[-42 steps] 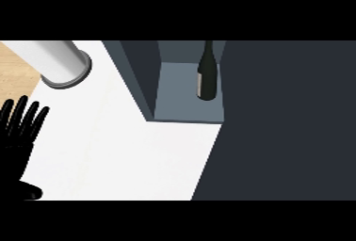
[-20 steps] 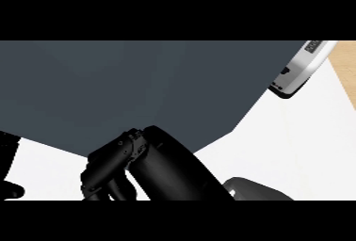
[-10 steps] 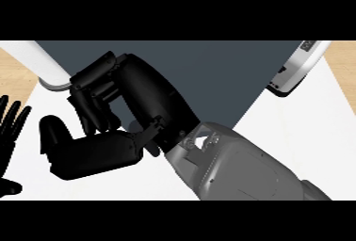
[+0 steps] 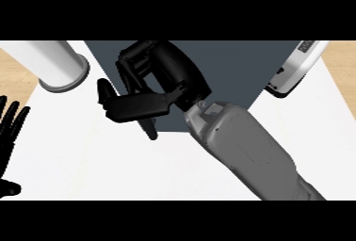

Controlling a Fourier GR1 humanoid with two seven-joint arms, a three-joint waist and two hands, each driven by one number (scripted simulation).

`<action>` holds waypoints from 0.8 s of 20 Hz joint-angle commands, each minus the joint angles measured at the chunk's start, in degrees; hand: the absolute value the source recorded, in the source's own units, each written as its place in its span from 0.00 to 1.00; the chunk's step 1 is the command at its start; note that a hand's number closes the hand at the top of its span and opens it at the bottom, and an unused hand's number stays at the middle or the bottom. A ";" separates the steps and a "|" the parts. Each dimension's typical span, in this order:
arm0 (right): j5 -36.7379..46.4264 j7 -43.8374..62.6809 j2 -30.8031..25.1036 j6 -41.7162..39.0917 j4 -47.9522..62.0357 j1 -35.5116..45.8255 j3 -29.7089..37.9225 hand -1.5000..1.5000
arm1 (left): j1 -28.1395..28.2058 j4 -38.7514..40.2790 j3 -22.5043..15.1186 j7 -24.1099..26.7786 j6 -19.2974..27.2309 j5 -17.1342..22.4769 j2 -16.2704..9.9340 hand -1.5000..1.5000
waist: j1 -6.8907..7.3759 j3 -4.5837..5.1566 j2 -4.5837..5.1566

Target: Pick up the wine, place it into the cabinet and close the cabinet

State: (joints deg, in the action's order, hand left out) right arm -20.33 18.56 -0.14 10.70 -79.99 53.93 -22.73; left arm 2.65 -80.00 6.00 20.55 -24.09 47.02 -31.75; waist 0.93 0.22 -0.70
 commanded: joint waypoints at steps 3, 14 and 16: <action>1.69 -4.00 -2.12 -4.51 9.24 0.26 4.12 1.00 | 0.59 -1.65 1.19 -2.39 -0.50 1.04 -0.32 0.00 | 0.11 -0.23 0.83; 2.36 -9.31 -6.29 -8.27 14.48 0.69 7.99 1.00 | 0.42 -0.44 0.22 -0.70 -1.93 -1.31 1.33 0.00 | 0.52 -0.17 1.13; 1.84 -11.28 -6.85 -10.62 15.21 -0.34 7.93 1.00 | -2.04 -0.11 -0.58 -1.71 -0.92 -0.80 2.37 0.00 | -0.02 -0.18 1.43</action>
State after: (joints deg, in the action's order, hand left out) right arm -19.66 8.42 -2.18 -1.00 -73.36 53.77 -20.48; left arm 1.64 -80.20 6.24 19.04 -25.31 46.49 -30.53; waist 1.86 0.83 -2.34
